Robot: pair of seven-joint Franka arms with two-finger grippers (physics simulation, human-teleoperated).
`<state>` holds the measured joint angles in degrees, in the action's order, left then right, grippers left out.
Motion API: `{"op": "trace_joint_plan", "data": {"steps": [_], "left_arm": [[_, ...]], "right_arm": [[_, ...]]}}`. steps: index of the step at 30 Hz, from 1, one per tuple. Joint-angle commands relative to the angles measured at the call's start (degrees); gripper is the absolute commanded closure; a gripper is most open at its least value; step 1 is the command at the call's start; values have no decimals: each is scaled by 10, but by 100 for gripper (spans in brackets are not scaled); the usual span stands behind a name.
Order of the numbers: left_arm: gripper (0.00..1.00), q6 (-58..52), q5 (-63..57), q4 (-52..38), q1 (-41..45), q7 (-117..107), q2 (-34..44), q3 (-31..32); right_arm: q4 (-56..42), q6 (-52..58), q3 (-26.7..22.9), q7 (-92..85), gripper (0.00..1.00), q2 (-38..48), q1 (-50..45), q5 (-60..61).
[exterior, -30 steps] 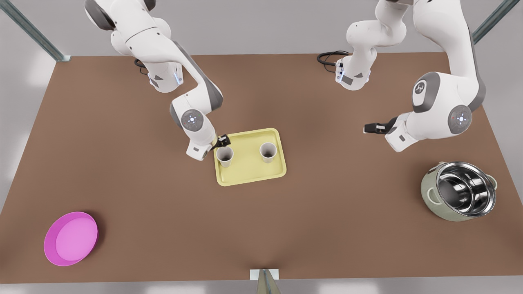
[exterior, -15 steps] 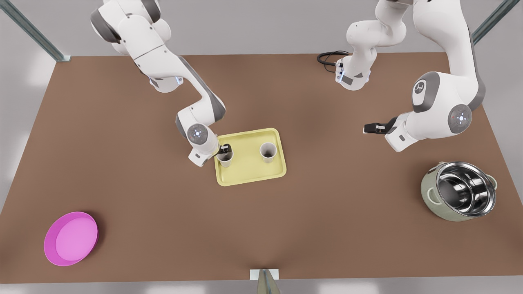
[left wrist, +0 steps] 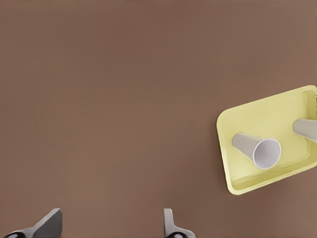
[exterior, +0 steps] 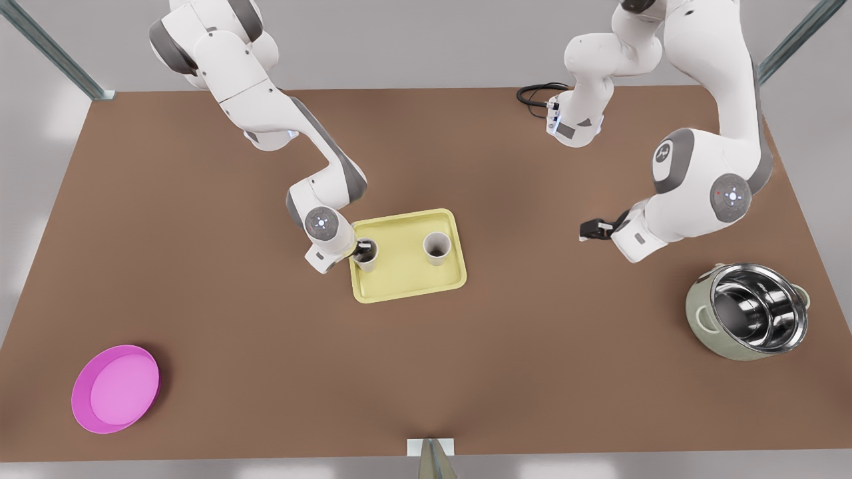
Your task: Use the left arm to pick up the white IKEA cup from the tray and place it on the middle-left position; use the right arm to pick up the white IKEA cup from the tray and place it on the middle-right position
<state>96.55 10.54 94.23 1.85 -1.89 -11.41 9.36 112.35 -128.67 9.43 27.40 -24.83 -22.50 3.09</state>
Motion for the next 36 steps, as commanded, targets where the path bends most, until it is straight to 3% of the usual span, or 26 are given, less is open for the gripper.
{"op": "trace_joint_plan", "data": {"steps": [1, 10, 14, 21, 27, 32, 33, 35, 36], "left_arm": [[0, 110, -17, -2, 29, -35, -13, 3], [0, 130, -77, -26, 76, -124, -47, 3], [0, 147, -134, -89, 185, -315, -122, 3], [0, 223, -127, -72, 291, -439, -185, 4], [0, 295, -134, -72, 320, -496, -243, 4], [0, 374, -148, 52, 324, -492, -210, 0], [0, 374, -148, 79, 323, -490, -183, 0], [0, 383, -148, 81, 324, -493, -191, 0], [0, 395, -148, 80, 326, -496, -201, 0]], "right_arm": [[-1, 0, 0, 51, 68, 0, 0, 0], [-32, 34, -3, 60, 82, 32, 26, 4], [-32, 55, -4, 32, 85, 83, 66, 4], [-32, 78, -4, -451, 84, 81, 293, -2], [-37, 44, -20, -488, 83, 19, 315, -19], [-48, 32, -28, -503, 81, -11, 315, -17], [-50, 32, -28, -503, 77, -10, 315, -17], [-52, 33, -28, -501, 14, -11, 315, -16], [-52, 32, -28, -501, 10, -11, 315, -16]]}}
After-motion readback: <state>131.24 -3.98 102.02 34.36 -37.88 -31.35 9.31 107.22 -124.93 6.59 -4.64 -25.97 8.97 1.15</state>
